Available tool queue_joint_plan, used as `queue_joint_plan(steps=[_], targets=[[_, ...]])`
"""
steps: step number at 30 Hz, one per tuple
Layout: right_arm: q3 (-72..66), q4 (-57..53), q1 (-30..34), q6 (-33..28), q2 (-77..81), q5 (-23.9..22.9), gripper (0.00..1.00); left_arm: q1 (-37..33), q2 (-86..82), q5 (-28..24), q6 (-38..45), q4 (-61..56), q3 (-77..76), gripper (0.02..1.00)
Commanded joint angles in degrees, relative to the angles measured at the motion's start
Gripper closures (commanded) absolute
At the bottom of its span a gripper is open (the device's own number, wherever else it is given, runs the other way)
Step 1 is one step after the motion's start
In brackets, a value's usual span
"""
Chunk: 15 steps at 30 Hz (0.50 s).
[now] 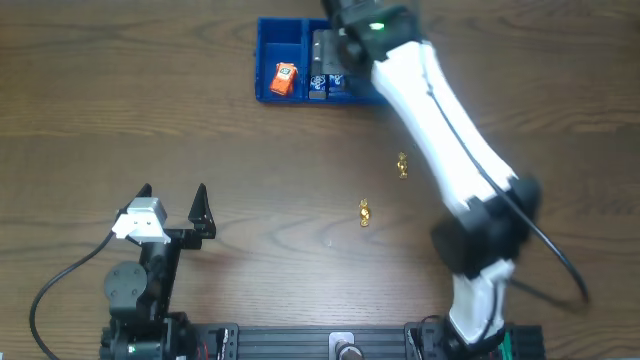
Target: Sort Candies Into Trays
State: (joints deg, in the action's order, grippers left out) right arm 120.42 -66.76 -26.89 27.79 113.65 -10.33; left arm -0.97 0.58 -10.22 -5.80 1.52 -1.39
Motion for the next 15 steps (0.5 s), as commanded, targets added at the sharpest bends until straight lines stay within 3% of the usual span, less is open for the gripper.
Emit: queue_joint_plan(steps=[1, 5, 10, 15], targets=[[-8.94, -6.88, -2.32, 1.62, -10.82, -1.62, 0.121, -0.09, -0.35, -1.22, -0.2, 1.9, 1.11, 0.02], [-27.8, -6.27, -3.72, 5.9, -18.47, 1.14, 0.121, -0.09, -0.35, -1.25, -0.2, 1.9, 1.11, 0.02], [-53.66, 3.96, -6.99, 7.43, -23.52, 11.04, 0.121, -0.09, -0.35, -1.22, -0.2, 1.9, 1.11, 0.02], [-64.59, 12.66, -8.72, 8.5, -22.99, 12.17, 0.13, -0.09, -0.35, -1.25, -0.2, 1.9, 1.11, 0.02]])
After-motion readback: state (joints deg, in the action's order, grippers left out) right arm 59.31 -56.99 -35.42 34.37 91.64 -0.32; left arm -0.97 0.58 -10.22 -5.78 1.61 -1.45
